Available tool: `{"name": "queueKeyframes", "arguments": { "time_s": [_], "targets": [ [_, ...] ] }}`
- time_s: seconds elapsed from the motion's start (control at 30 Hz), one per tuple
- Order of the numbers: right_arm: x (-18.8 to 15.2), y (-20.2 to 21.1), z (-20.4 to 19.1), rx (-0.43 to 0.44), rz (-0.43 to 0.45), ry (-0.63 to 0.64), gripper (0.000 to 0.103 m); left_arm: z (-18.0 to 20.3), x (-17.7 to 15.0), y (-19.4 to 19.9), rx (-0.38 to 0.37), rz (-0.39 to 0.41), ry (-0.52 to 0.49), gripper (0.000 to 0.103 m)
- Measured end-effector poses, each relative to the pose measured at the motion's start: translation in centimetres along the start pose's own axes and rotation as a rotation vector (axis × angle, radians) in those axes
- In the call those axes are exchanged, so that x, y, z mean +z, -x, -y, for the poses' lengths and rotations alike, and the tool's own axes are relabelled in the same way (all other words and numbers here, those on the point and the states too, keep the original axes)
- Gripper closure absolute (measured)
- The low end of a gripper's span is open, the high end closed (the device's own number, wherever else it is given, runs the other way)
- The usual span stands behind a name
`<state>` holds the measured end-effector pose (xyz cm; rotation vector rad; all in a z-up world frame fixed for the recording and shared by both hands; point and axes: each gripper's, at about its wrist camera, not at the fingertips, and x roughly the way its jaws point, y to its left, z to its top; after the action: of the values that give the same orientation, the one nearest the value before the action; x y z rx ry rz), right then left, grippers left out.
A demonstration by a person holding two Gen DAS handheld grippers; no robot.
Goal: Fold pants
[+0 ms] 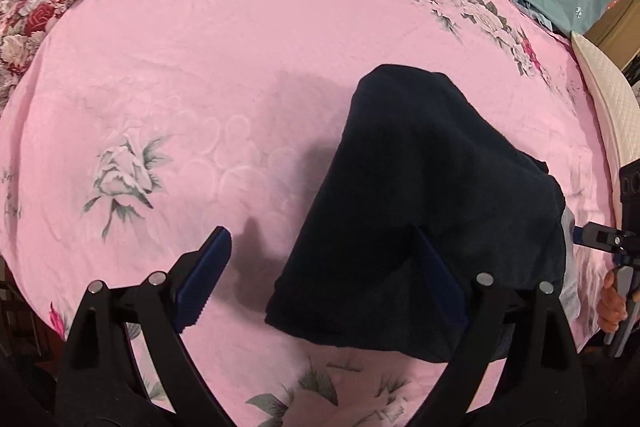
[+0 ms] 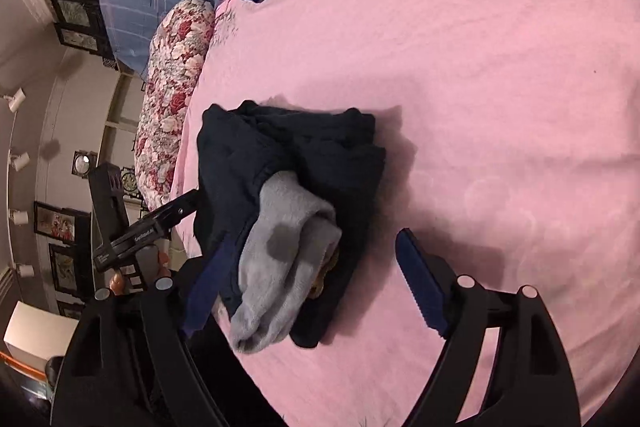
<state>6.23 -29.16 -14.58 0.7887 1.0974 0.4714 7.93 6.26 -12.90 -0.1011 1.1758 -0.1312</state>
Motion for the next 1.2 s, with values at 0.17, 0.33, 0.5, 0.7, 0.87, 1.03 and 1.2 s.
{"name": "queueKeyframes", "arguments": {
  "time_s": [0.17, 0.33, 0.5, 0.7, 0.87, 1.03, 1.2],
  "targets": [
    [0.1, -1.1, 0.0, 0.019, 0.038, 0.029, 0.020, -0.8, 0.2, -1.2, -0.072, -0.012, 0.020, 0.009],
    [-0.1, -2.6, -0.9, 0.036, 0.061, 0.090, 0.035, -1.1, 0.1, -2.1, -0.184, 0.000, 0.071, 0.022],
    [0.5, -2.4, -1.0, 0.053, 0.039, 0.084, 0.064, 0.9, 0.3, -1.4, -0.209, 0.019, -0.010, 0.064],
    [1.7, -1.0, -4.6, -0.002, 0.046, 0.203, 0.067, 2.1, 2.1, 1.4, -0.168, 0.080, -0.073, 0.075],
    [6.7, -0.2, -7.4, -0.026, 0.100, 0.267, 0.067, 2.5, 8.0, 3.6, -0.127, 0.164, -0.105, 0.075],
    [14.9, 0.2, -10.6, -0.036, 0.177, 0.306, 0.067, 2.3, 16.4, 4.6, -0.083, 0.233, -0.126, 0.075],
    [24.5, 0.2, -12.6, -0.042, 0.259, 0.300, 0.067, 2.2, 26.1, 4.6, -0.065, 0.286, -0.149, 0.075]
  ]
}}
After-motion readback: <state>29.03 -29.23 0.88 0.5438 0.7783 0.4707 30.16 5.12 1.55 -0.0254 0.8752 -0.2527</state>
